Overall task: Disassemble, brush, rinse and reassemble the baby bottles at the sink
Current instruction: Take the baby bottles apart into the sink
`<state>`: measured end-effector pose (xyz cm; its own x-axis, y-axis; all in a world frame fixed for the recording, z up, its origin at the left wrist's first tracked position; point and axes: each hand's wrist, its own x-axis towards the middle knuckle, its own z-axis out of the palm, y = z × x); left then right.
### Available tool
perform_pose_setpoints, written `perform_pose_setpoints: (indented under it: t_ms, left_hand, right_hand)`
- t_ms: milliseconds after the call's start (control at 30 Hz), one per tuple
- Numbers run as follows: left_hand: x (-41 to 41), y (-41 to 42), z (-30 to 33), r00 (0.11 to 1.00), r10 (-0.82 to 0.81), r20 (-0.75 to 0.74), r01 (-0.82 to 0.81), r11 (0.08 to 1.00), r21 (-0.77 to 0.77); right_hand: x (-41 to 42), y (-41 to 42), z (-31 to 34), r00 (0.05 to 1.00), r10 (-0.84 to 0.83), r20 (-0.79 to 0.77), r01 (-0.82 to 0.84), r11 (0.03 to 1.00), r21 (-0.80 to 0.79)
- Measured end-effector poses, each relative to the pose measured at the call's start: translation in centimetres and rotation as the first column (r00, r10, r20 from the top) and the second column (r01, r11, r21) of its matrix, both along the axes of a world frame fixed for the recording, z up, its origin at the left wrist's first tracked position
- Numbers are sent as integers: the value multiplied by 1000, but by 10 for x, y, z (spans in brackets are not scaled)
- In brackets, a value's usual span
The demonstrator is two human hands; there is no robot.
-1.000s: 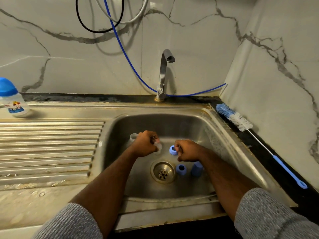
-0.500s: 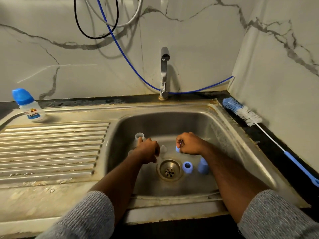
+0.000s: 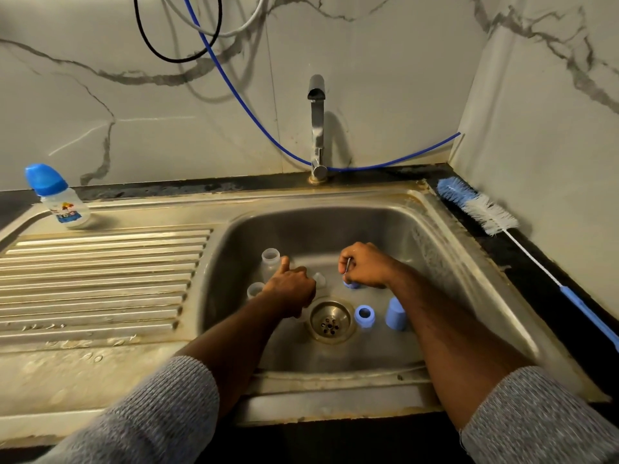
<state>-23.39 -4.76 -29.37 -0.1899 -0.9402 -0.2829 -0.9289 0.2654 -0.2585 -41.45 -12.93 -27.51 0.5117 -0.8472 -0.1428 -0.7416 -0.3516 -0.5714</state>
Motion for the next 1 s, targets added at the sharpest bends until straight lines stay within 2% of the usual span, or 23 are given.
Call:
perform_pose_setpoints:
  t_ms: [367, 467, 600, 767, 833, 1000]
  left_hand:
    - [-2, 3, 4, 998, -47, 39, 43, 995, 93]
    - [3, 5, 16, 996, 9, -90, -7, 1000, 23]
    - [20, 10, 36, 956, 2, -295, -66, 976, -207]
    - [68, 34, 65, 767, 43, -640, -295, 909, -293]
    - [95, 51, 85, 707, 58, -705, -354, 892, -281]
    - [177, 85, 117, 632, 82, -771, -496, 807, -321]
  right_hand:
    - [4, 8, 7, 998, 44, -51, -44, 999, -11]
    - [3, 10, 11, 998, 36, -51, -38, 999, -38]
    - [6, 13, 19, 998, 61, -14, -62, 991, -122]
    - [36, 21, 40, 991, 87, 105, -67, 981, -181]
    - [61, 27, 50, 983, 127, 130, -98, 972, -213]
    - [149, 47, 83, 947, 248, 203, -189, 944, -269]
